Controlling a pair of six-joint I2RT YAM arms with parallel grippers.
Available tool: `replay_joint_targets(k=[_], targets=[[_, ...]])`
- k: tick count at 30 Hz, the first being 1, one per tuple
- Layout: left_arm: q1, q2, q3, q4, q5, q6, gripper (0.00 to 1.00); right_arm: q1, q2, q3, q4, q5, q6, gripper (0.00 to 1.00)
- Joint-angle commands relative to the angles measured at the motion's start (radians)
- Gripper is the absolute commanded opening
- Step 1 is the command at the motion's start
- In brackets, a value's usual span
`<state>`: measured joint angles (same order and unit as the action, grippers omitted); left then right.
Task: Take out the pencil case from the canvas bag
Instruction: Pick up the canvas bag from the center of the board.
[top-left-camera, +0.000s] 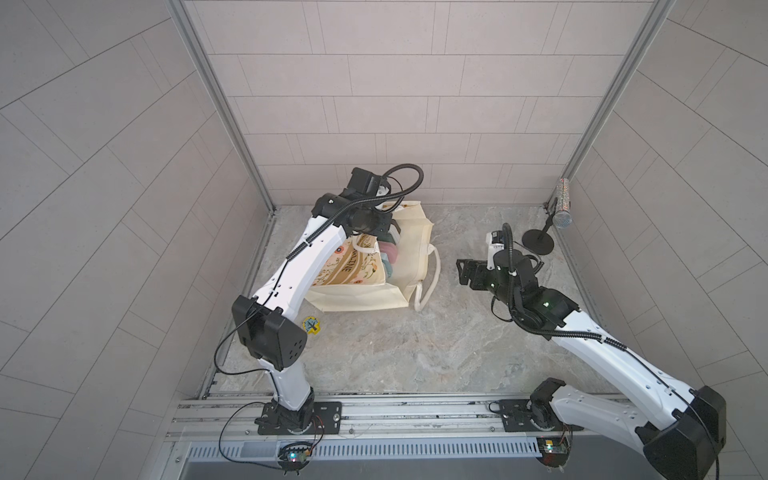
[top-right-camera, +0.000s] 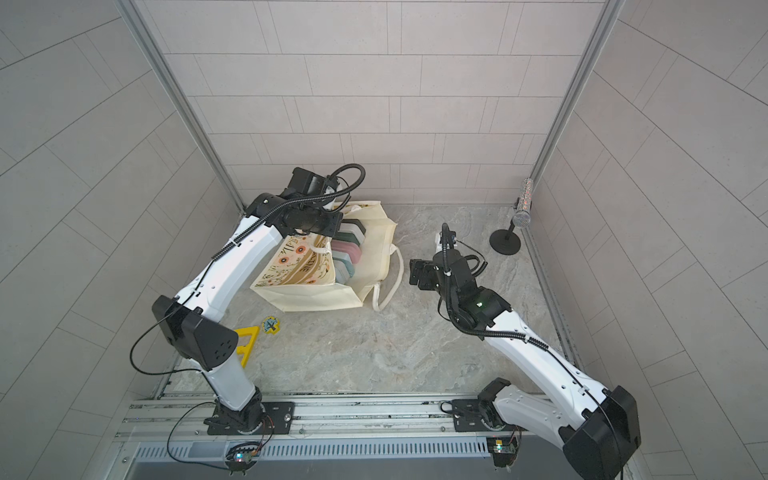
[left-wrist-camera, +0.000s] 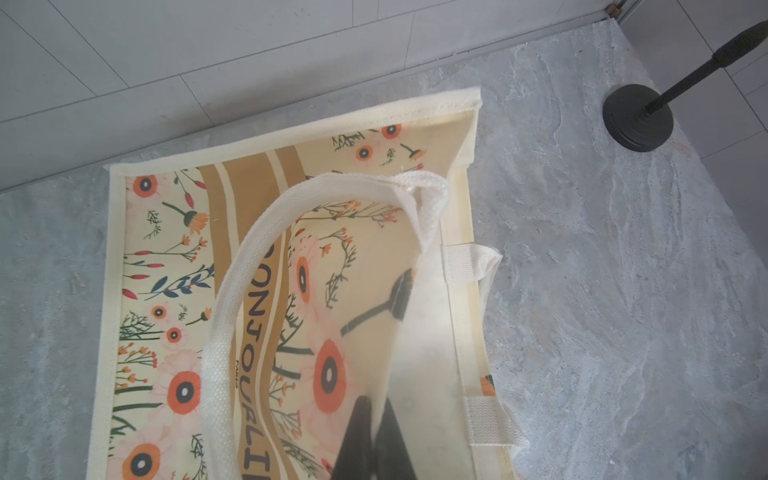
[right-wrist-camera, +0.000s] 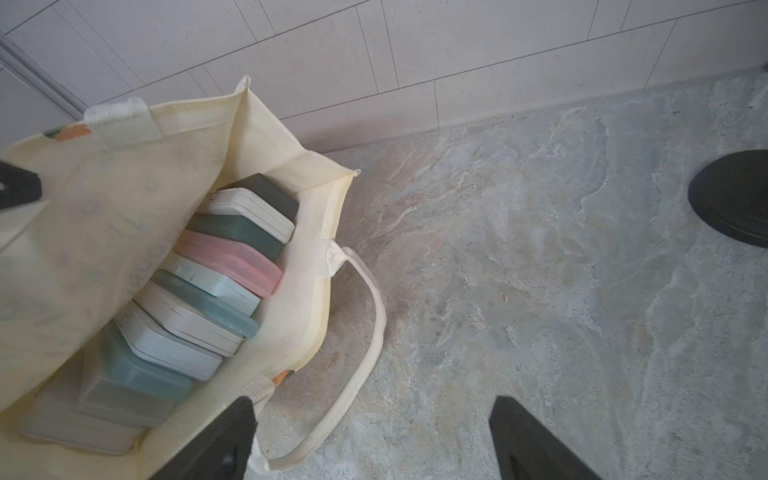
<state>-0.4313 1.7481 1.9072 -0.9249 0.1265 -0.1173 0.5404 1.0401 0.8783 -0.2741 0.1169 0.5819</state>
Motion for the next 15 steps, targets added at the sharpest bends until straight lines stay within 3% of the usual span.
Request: replay_joint_targets(k=[1,6,12,15], targets=[[0.016,-0.066,-0.052,0.042,0.044,-0.046,0.0,-0.004,-0.017,-0.019,0.006,-0.022,0.022,0.91],[-0.018,-0.138,-0.183,0.104,0.064,-0.067,0.0,-0.004,-0.015,-0.071,0.09,-0.113,0.04,0.91],[-0.032,-0.214,-0.303,0.151,0.11,-0.072,0.0,0.029,0.045,-0.168,0.321,-0.263,0.15,0.79],[-0.032,-0.239,-0.332,0.145,0.168,-0.031,0.0,0.11,0.069,-0.216,0.454,-0.223,0.101,0.78]])
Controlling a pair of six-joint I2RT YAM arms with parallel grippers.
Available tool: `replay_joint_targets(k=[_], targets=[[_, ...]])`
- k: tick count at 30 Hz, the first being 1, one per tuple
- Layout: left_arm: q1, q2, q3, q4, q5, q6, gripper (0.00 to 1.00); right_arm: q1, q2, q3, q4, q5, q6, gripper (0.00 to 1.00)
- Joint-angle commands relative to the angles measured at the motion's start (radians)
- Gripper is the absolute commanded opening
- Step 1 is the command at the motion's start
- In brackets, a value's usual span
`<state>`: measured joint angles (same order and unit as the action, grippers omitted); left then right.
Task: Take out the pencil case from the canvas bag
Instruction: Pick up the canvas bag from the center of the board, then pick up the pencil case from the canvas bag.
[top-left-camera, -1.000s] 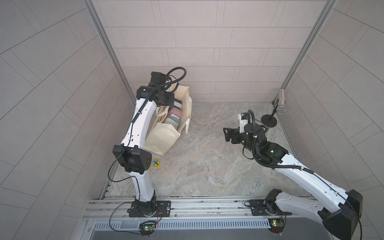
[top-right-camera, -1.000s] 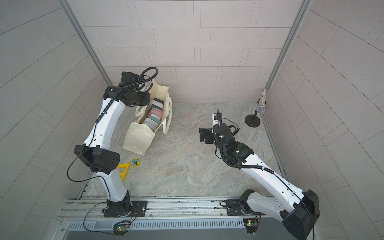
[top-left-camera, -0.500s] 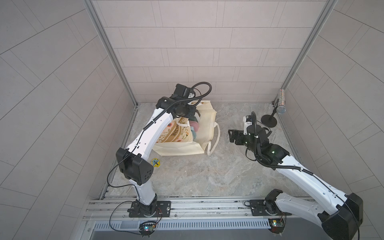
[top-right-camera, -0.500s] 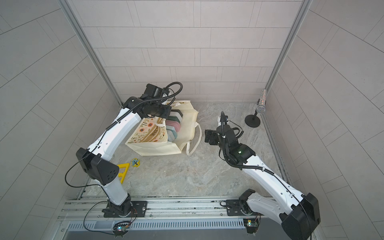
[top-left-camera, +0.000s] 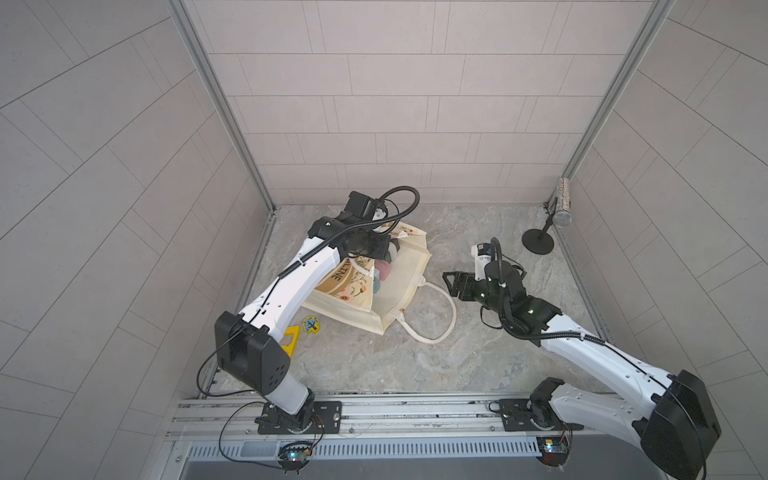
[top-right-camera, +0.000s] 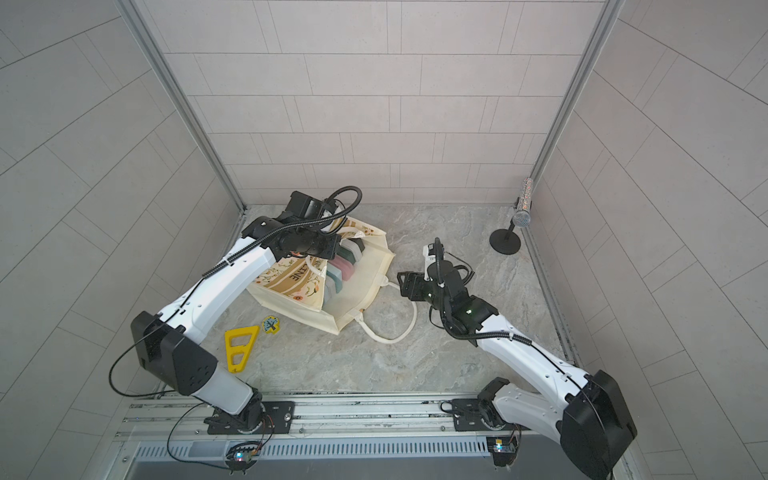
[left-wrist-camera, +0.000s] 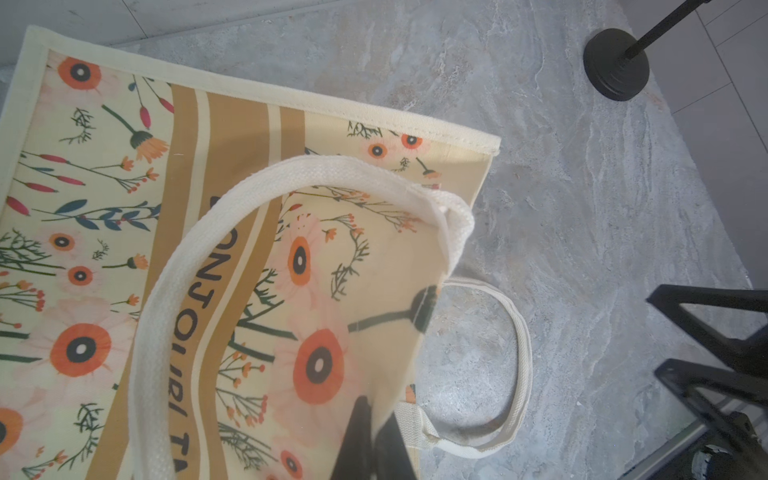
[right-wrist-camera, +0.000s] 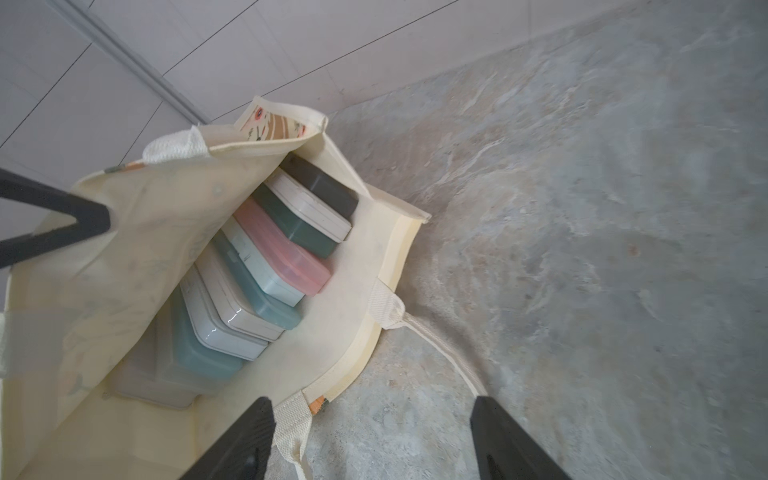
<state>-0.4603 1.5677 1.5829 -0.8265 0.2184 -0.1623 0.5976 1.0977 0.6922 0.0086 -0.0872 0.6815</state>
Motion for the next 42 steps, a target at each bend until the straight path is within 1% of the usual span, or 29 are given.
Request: replay_joint_targets(k=[1,3,5,9,11,13,16,19,26,31,36,42], targets=[[-0.001,-0.068,-0.016,0.043,0.089,0.025,0.0,0.093,0.018,-0.044,0.207,0.019,-0.045,0.78],[-0.002,-0.088,-0.037,0.045,0.089,0.041,0.0,0.172,0.04,-0.065,0.278,0.097,-0.142,0.78],[-0.002,-0.114,-0.059,0.049,0.083,0.057,0.0,0.225,0.082,-0.118,0.378,0.141,-0.221,0.76],[0.0,-0.161,-0.111,0.074,0.102,0.079,0.0,0.276,0.203,-0.146,0.53,0.122,-0.328,0.73],[-0.001,-0.18,-0.136,0.084,0.108,0.091,0.0,0.306,0.289,-0.147,0.613,0.115,-0.387,0.69],[0.0,-0.202,-0.166,0.105,0.109,0.105,0.0,0.332,0.364,-0.137,0.676,0.127,-0.416,0.67],[0.006,-0.222,-0.198,0.139,0.12,0.116,0.0,0.363,0.457,-0.093,0.7,0.145,-0.434,0.66],[0.015,-0.234,-0.204,0.153,0.144,0.116,0.0,0.395,0.533,-0.033,0.697,0.191,-0.458,0.65],[0.022,-0.254,-0.221,0.175,0.172,0.121,0.0,0.4,0.692,0.077,0.711,0.214,-0.451,0.63],[0.026,-0.258,-0.241,0.191,0.182,0.114,0.0,0.393,0.76,0.132,0.707,0.211,-0.455,0.6],[0.039,-0.262,-0.253,0.208,0.186,0.103,0.0,0.361,0.81,0.161,0.738,0.167,-0.425,0.58],[0.06,-0.255,-0.258,0.223,0.215,0.086,0.0,0.351,0.862,0.211,0.752,0.147,-0.435,0.54]])
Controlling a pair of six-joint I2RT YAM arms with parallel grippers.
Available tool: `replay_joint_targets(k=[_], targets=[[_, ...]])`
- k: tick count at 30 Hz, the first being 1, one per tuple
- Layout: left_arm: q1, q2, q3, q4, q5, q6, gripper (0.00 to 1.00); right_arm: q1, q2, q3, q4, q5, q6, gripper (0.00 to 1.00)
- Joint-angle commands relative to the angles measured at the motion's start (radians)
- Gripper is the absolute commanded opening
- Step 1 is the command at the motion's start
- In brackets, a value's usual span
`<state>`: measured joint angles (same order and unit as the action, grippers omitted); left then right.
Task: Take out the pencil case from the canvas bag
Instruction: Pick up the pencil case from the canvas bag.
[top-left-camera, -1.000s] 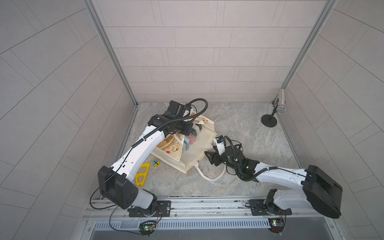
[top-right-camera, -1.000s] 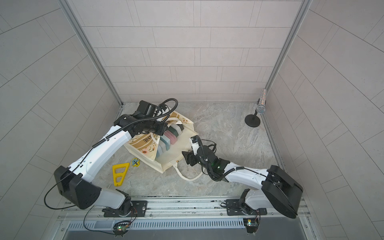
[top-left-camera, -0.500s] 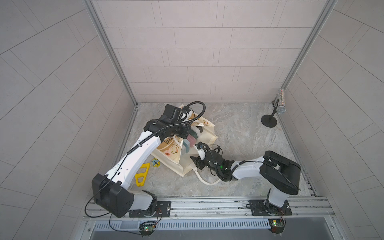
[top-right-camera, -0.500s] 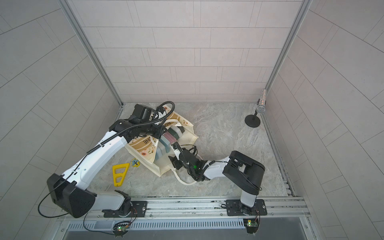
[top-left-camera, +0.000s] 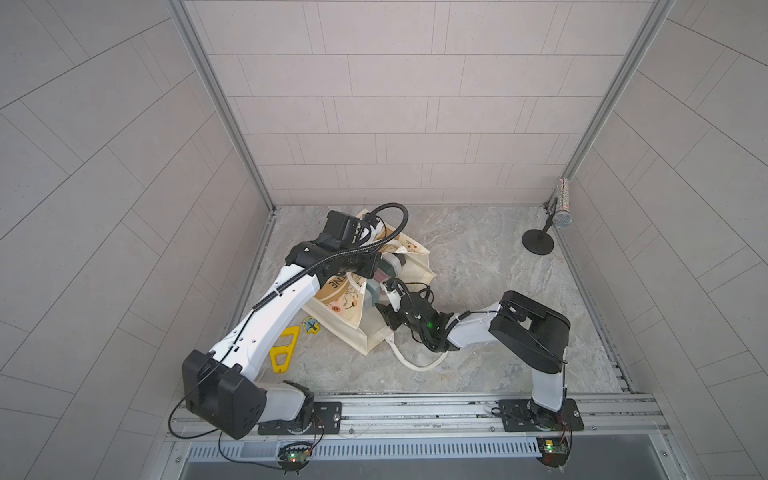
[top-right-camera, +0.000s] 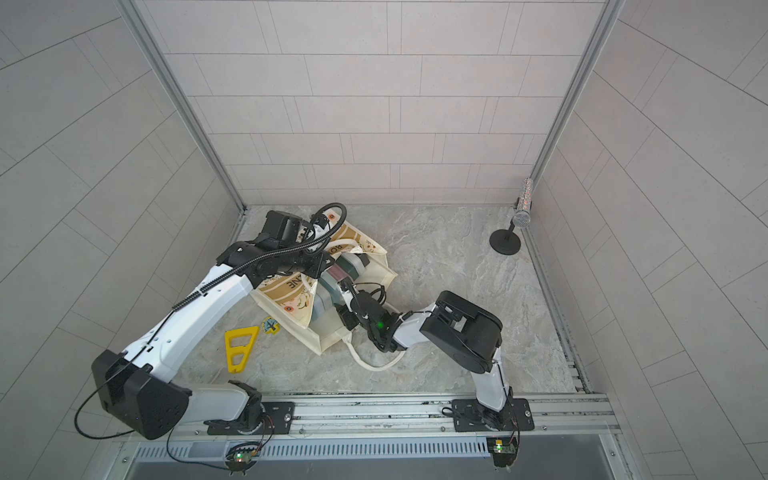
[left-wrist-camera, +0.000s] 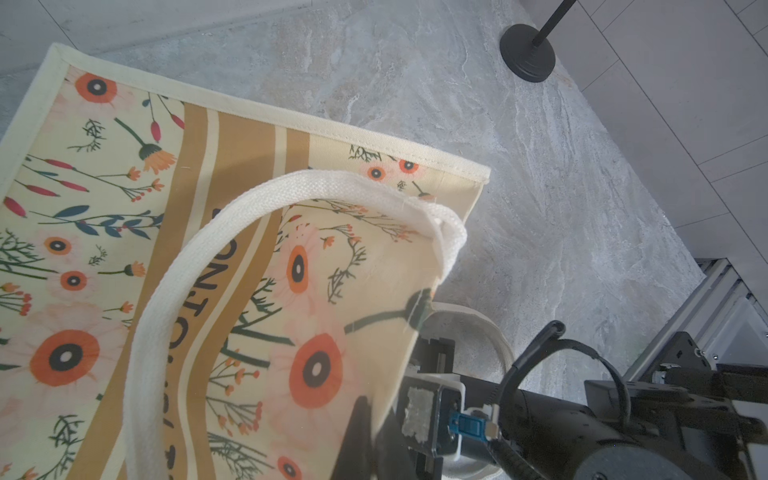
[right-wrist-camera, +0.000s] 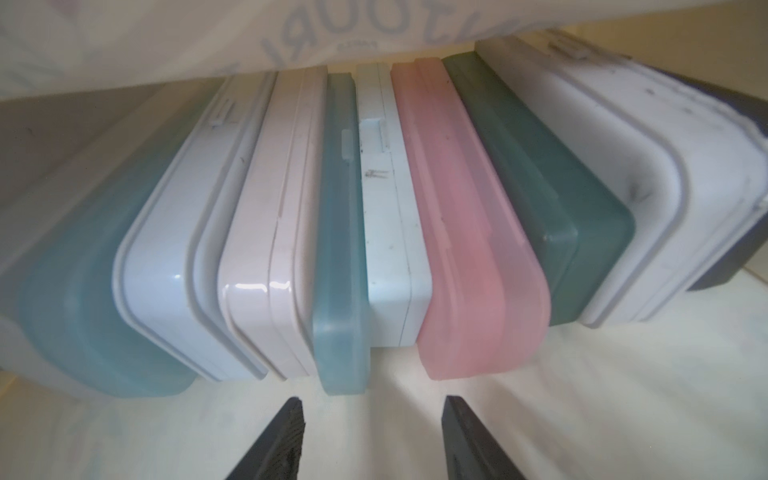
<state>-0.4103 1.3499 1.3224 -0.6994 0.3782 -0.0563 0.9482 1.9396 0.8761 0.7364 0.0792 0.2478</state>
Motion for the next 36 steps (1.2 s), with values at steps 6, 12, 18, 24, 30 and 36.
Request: replay_joint_targets(k=[6,12,18,24,30,36], targets=[[0.016,-0.034,0.002,0.098,0.059,-0.022,0.0,-0.007,0.047,0.066,0.019,-0.028,-0.009,0.53],[0.019,-0.046,-0.003,0.098,0.066,-0.018,0.0,-0.024,0.072,0.102,-0.011,-0.046,-0.022,0.53],[0.019,-0.047,-0.005,0.098,0.074,-0.018,0.0,-0.047,0.084,0.123,-0.038,-0.07,-0.034,0.53],[0.02,-0.051,-0.005,0.098,0.071,-0.016,0.0,-0.051,0.077,0.127,-0.089,-0.014,-0.054,0.53],[0.02,-0.049,-0.005,0.095,0.067,-0.016,0.0,-0.051,0.054,0.107,-0.089,0.08,-0.044,0.52],[0.02,-0.048,-0.004,0.095,0.072,-0.017,0.0,-0.053,0.059,0.132,-0.085,0.047,-0.053,0.54]])
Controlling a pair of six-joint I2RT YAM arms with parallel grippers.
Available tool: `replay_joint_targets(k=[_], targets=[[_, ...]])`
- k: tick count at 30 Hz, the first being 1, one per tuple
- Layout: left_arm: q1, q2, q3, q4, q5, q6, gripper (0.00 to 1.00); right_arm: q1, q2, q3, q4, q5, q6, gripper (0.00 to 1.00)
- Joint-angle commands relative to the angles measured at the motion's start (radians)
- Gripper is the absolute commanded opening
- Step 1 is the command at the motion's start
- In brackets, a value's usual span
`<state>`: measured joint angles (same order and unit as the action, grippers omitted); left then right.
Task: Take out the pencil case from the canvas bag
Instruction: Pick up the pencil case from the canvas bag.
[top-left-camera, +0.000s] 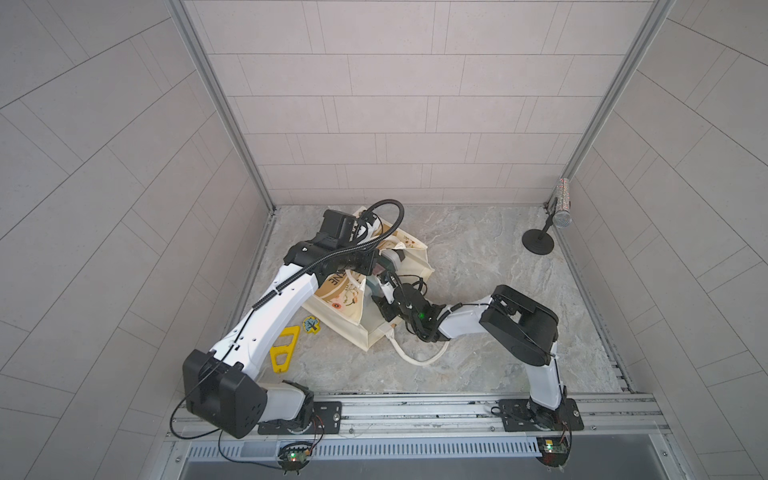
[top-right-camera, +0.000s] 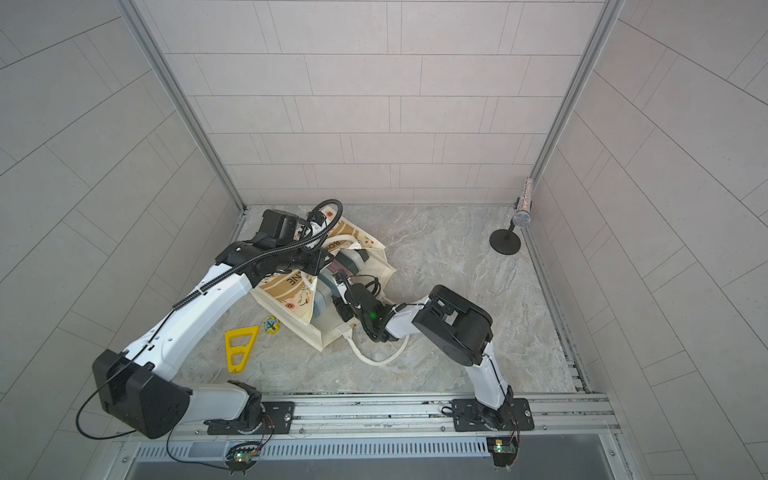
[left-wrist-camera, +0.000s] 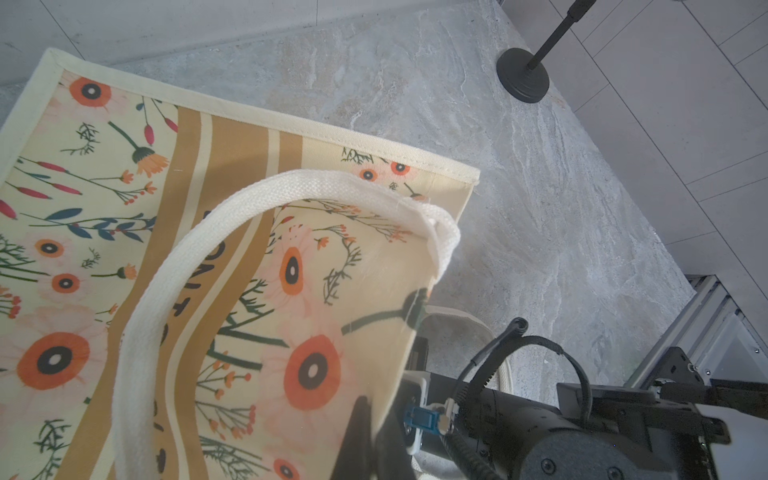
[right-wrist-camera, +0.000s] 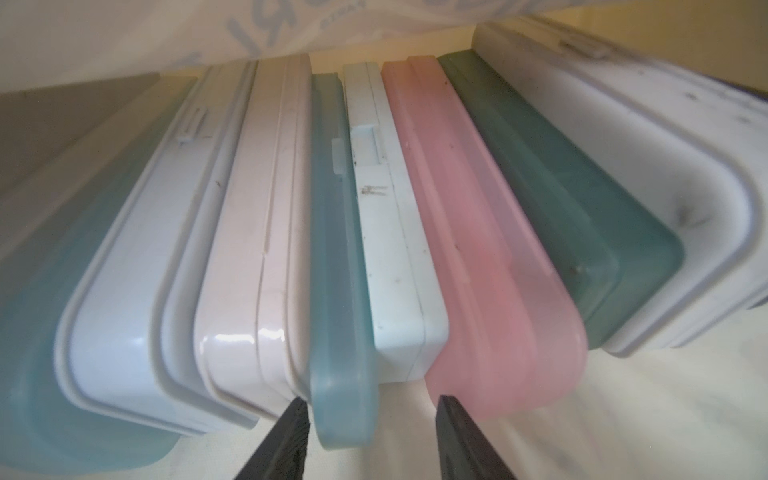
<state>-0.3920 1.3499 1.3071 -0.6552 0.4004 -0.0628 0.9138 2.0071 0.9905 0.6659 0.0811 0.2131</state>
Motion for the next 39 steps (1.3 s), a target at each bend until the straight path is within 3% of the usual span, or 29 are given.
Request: replay_joint_targets(k=[1,6,13,16,18,20,24,31,33,37,39], targets=[[0.001,-0.047,0.011,0.051,0.052,-0.011,0.0,-0.02,-0.003,0.023,-0.009,0.02,-0.024,0.55],[0.001,-0.048,0.009,0.052,0.055,-0.01,0.0,-0.03,0.016,0.042,0.006,-0.067,-0.048,0.58],[0.001,-0.046,0.011,0.054,0.061,-0.012,0.0,-0.035,0.006,0.03,-0.014,0.066,-0.033,0.58],[0.001,-0.045,0.012,0.054,0.061,-0.012,0.0,-0.035,-0.014,0.006,-0.014,0.121,-0.02,0.54],[0.001,-0.043,0.011,0.054,0.063,-0.012,0.0,-0.036,-0.02,-0.001,-0.009,0.136,-0.019,0.46],[0.001,-0.043,0.011,0.054,0.063,-0.012,0.0,-0.037,-0.019,0.001,-0.007,0.115,-0.025,0.39],[0.001,-0.041,0.011,0.053,0.061,-0.012,0.0,-0.039,-0.01,0.019,-0.014,0.036,-0.044,0.38],[0.002,-0.041,0.012,0.053,0.06,-0.012,0.0,-0.039,-0.023,0.026,-0.088,0.247,0.003,0.43],[0.001,-0.04,0.013,0.052,0.06,-0.011,0.0,-0.041,-0.03,0.014,-0.076,0.243,0.01,0.44],[0.002,-0.041,0.011,0.049,0.054,-0.01,0.0,-0.053,-0.048,-0.018,-0.009,0.113,0.002,0.46],[0.002,-0.04,0.011,0.049,0.055,-0.009,0.0,-0.057,-0.063,-0.03,-0.007,0.122,0.014,0.46]])
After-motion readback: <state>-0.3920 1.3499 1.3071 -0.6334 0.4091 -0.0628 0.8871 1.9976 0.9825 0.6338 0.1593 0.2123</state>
